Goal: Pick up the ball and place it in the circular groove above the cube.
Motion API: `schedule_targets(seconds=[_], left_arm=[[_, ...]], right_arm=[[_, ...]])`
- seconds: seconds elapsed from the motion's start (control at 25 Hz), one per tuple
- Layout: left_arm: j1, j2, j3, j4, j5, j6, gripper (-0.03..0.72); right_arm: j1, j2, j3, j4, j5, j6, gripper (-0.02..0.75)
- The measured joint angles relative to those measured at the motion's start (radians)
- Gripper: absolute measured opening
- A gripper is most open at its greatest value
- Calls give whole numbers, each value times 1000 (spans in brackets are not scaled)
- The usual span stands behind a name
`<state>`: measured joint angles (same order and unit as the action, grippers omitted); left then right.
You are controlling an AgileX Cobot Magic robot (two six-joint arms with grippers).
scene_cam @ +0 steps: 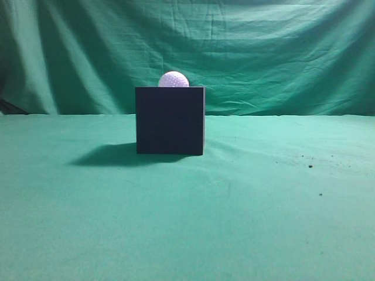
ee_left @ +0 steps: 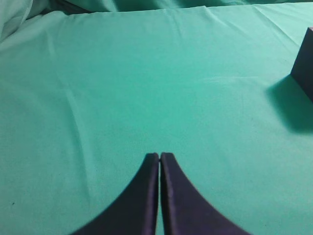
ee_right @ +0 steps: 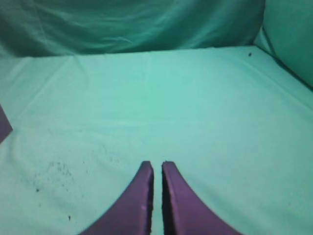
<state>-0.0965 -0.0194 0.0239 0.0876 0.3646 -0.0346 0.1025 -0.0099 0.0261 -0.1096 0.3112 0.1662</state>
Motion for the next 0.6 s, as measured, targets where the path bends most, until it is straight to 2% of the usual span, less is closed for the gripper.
schedule_targets(seconds=[0.16,0.6], left_arm=[[0,0,0,0,0,0,0],[0,0,0,0,0,0,0]], right_arm=[[-4,0,2,4,55,0,0],[-6,0,2,4,64,0,0]])
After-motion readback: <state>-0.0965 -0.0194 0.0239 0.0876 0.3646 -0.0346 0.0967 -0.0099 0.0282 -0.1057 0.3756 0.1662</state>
